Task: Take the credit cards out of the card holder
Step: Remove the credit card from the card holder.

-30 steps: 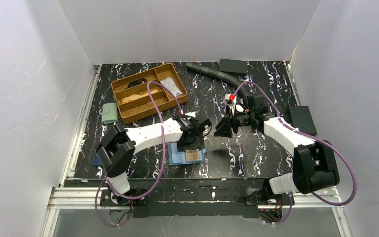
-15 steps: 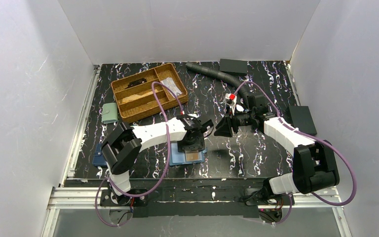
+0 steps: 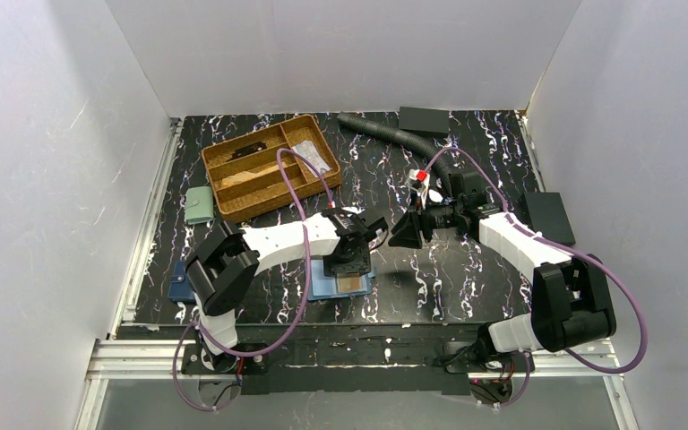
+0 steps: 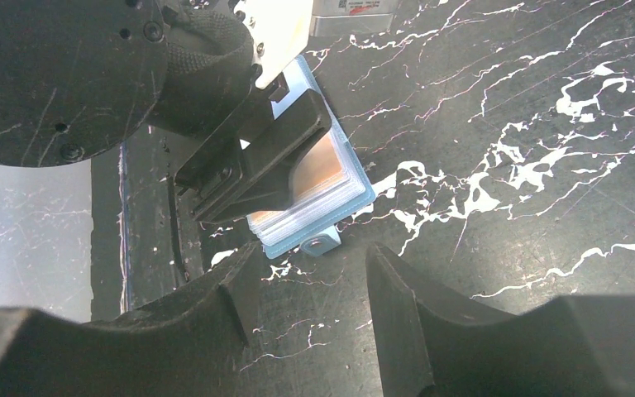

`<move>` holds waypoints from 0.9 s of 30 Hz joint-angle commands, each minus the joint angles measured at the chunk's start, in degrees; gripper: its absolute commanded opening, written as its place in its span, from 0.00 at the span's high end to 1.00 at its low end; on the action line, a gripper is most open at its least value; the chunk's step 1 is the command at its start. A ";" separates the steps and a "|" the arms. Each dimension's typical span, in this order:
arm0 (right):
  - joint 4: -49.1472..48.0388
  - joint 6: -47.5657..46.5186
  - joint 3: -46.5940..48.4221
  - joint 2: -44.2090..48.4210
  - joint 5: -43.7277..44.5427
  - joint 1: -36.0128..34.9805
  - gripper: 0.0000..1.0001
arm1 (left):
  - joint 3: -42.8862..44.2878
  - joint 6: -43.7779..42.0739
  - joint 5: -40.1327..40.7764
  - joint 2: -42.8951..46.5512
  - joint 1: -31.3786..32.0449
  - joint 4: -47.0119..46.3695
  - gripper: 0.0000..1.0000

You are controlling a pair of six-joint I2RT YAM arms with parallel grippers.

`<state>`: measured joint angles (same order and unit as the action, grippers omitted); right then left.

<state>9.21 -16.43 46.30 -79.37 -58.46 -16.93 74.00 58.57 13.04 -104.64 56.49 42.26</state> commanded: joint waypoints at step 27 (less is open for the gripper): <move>-1.15 0.43 1.08 0.66 -1.57 0.58 0.43 | -3.63 -0.41 -1.43 -0.24 -1.38 -0.33 0.57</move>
<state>9.21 -16.38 46.33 -79.37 -58.54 -16.64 73.52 58.54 11.51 -106.19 56.03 40.95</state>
